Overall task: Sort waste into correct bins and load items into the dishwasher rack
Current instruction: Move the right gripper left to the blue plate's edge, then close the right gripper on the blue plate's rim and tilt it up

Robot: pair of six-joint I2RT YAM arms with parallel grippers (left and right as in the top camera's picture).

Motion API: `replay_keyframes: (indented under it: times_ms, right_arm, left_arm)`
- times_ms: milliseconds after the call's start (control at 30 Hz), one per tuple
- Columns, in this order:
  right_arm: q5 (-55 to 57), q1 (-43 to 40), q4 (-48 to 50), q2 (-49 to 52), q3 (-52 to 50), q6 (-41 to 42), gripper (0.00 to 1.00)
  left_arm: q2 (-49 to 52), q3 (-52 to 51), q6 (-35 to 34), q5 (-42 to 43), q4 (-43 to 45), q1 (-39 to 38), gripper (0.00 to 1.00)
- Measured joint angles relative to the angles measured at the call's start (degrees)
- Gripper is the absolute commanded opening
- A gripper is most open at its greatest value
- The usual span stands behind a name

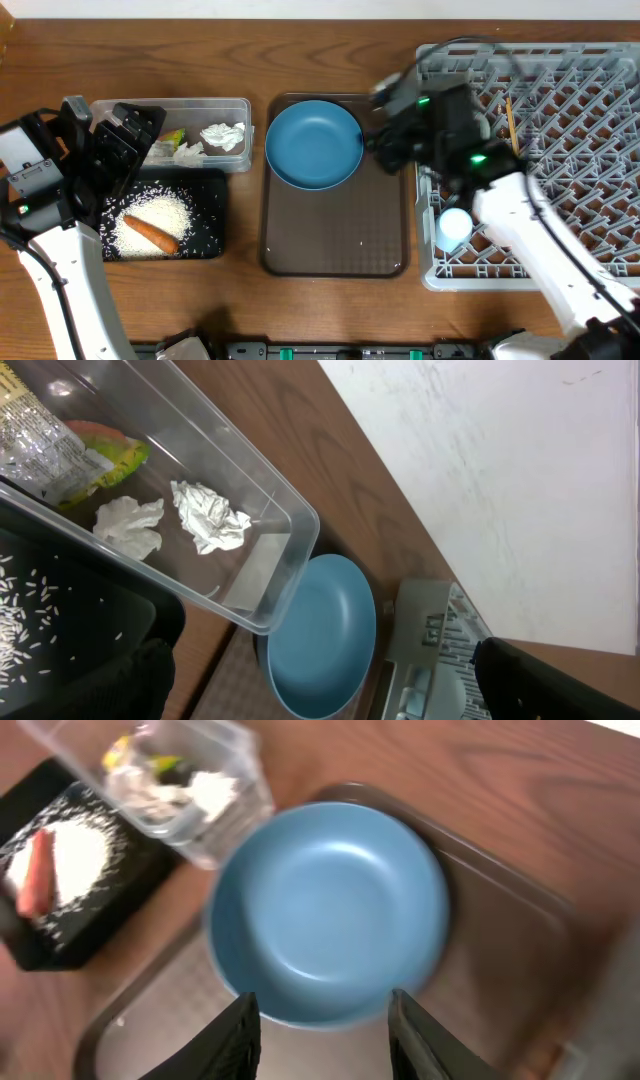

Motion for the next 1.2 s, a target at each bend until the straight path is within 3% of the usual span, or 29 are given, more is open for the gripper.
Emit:
replay_keyframes:
  times_ms: [167, 300, 367, 400, 433, 600, 700, 900, 1200]
  right_arm:
    - [4.81, 7.37, 2.8, 5.14, 0.0, 4.98, 0.45]
    - [7.76, 10.78, 4.85, 8.85, 0.0, 8.92, 0.54]
    - [8.94, 12.11, 5.51, 10.49, 0.0, 11.47, 0.66]
    - [9.33, 12.63, 6.21, 11.37, 0.0, 12.35, 0.91]
    - [9.68, 13.16, 6.82, 12.02, 0.0, 13.4, 0.99]
    - [10.45, 14.56, 8.44, 14.45, 0.0, 16.59, 0.98]
    - [10.4, 15.76, 9.01, 15.37, 0.0, 17.68, 0.8]
    - [10.4, 17.9, 11.04, 16.09, 0.0, 15.39, 0.56]
    - [16.48, 21.03, 15.58, 21.57, 0.0, 11.08, 0.56]
  left_arm:
    - [0.0, 0.0, 0.0, 0.0, -0.02, 0.0, 0.98]
    - [0.0, 0.0, 0.0, 0.0, 0.0, 0.0, 0.98]
    - [0.0, 0.0, 0.0, -0.02, 0.02, 0.0, 0.98]
    - [0.0, 0.0, 0.0, 0.0, 0.0, 0.0, 0.98]
    - [0.0, 0.0, 0.0, -0.02, 0.0, 0.0, 0.98]
    - [0.0, 0.0, 0.0, 0.0, 0.0, 0.0, 0.98]
    - [0.0, 0.0, -0.02, 0.0, -0.02, 0.0, 0.98]
    - [0.0, 0.0, 0.0, -0.02, 0.0, 0.0, 0.98]
    - [0.0, 0.0, 0.0, 0.0, 0.0, 0.0, 0.98]
